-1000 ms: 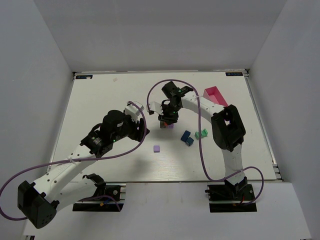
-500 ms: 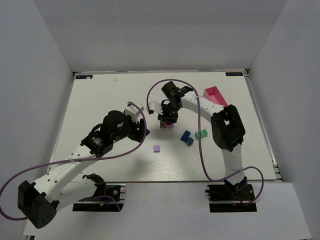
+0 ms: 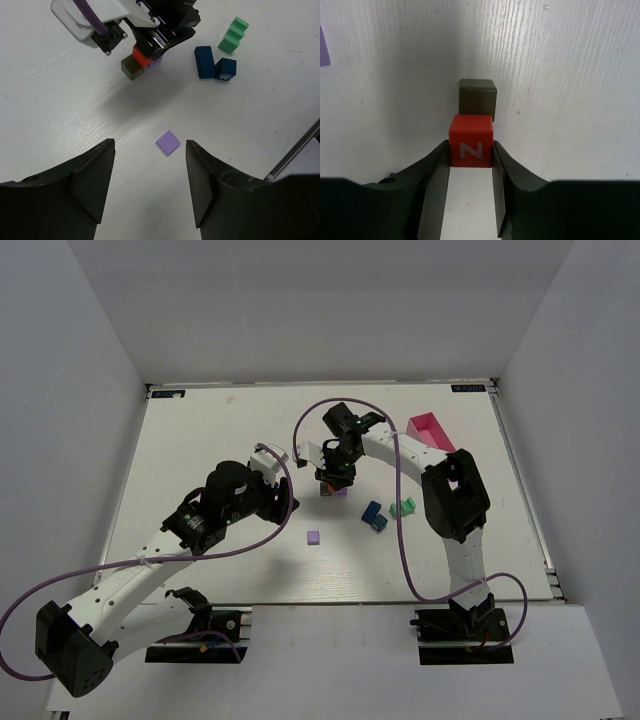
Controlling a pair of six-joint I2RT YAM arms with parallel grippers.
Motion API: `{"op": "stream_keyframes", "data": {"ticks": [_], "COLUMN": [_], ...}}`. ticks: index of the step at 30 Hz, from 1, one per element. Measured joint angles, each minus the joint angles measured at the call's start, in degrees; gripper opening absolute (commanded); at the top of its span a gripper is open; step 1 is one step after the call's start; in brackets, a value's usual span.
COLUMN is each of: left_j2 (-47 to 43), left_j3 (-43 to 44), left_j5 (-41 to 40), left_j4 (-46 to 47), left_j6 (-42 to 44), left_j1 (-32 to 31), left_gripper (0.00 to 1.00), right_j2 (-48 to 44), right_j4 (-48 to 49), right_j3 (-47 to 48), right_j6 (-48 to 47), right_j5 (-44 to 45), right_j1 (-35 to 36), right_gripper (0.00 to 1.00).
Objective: Build the wood block tower
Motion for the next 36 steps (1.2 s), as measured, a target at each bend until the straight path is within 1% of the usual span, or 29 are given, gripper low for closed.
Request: {"op": "stream_keyframes", "data": {"ticks": [1, 2, 5, 6, 8, 10, 23, 26, 29, 32, 36], "left_j2": [0.0, 0.0, 0.0, 0.0, 0.0, 0.0, 0.0, 0.0, 0.1, 1.6, 7.1], "left_j3": [0.0, 0.0, 0.0, 0.0, 0.0, 0.0, 0.0, 0.0, -0.1, -0.1, 0.3], "left_j5": [0.0, 0.0, 0.0, 0.0, 0.0, 0.0, 0.0, 0.0, 0.0, -0.4, -2.9], "left_j4": [0.0, 0.0, 0.0, 0.0, 0.0, 0.0, 0.0, 0.0, 0.1, 0.1, -1.3], "left_j6": [0.0, 0.0, 0.0, 0.0, 0.0, 0.0, 0.3, 0.5, 0.2, -1.1, -4.1], "left_j1": [0.0, 0.0, 0.0, 0.0, 0.0, 0.0, 0.0, 0.0, 0.0, 0.0, -0.2], "left_gripper": [0.69, 0.69, 0.69, 0.69, 0.69, 0.69, 0.69, 0.70, 0.70, 0.71, 0.71], "right_j2": [0.0, 0.0, 0.0, 0.0, 0.1, 0.1, 0.0, -1.4, -7.1, -16.0, -26.8], "right_j4": [0.0, 0.0, 0.0, 0.1, 0.0, 0.1, 0.2, 0.9, 2.8, 5.8, 15.6], "right_j3": [0.0, 0.0, 0.0, 0.0, 0.0, 0.0, 0.0, -0.7, -4.6, -10.6, -20.9], "right_j6": [0.0, 0.1, 0.3, 0.3, 0.5, 0.8, 1.8, 2.4, 3.3, 5.6, 13.0], "right_j5": [0.0, 0.0, 0.0, 0.0, 0.1, 0.1, 0.4, 1.0, 2.1, 4.4, 9.7], "right_j1": [0.0, 0.0, 0.0, 0.0, 0.0, 0.0, -0.2, -0.5, -1.2, -2.1, -3.8], "right_gripper": [0.32, 0.38, 0.48, 0.57, 0.69, 0.90, 0.90, 0.90, 0.90, 0.90, 0.90]}}
